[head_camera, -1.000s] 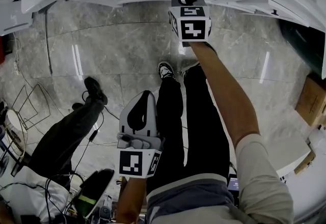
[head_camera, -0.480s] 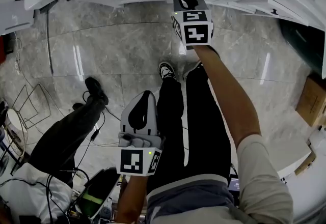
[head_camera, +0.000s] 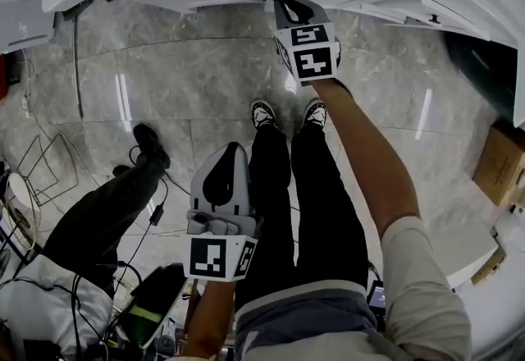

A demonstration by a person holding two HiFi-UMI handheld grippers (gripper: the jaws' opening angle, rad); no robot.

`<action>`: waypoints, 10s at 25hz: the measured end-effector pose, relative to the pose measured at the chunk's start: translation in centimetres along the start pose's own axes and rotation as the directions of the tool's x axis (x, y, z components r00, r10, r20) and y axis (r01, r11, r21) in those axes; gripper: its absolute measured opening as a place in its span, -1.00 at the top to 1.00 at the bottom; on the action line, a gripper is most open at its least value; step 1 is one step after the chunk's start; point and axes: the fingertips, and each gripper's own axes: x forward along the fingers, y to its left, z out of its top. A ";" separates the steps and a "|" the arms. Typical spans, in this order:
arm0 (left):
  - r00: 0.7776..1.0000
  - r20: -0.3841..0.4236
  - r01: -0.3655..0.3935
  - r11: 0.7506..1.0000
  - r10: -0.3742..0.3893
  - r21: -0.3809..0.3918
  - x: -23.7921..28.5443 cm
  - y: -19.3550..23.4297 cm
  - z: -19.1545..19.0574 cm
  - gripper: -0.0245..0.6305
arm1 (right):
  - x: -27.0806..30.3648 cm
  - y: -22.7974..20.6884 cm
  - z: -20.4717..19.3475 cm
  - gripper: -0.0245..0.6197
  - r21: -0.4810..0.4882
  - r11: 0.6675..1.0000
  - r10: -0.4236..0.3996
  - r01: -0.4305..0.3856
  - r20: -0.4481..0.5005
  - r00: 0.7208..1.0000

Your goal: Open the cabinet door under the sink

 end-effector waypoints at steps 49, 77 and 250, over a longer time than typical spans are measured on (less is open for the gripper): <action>1.000 0.010 -0.025 1.000 0.025 -0.018 -1.8 -2.7 -0.9 0.92 | -6.4 1.5 -6.1 0.78 -0.134 0.984 0.121 -0.121 -0.010 0.993; 1.000 -0.017 -0.007 1.000 0.007 0.019 -0.8 -7.3 -2.1 0.92 | -13.6 -0.2 -12.6 0.78 -0.194 0.953 0.224 -0.233 -0.066 0.972; 0.932 0.227 0.246 0.953 -0.282 0.175 -15.6 -20.2 21.0 0.92 | -60.8 -0.4 14.2 0.89 0.052 0.998 -0.060 0.042 0.414 0.908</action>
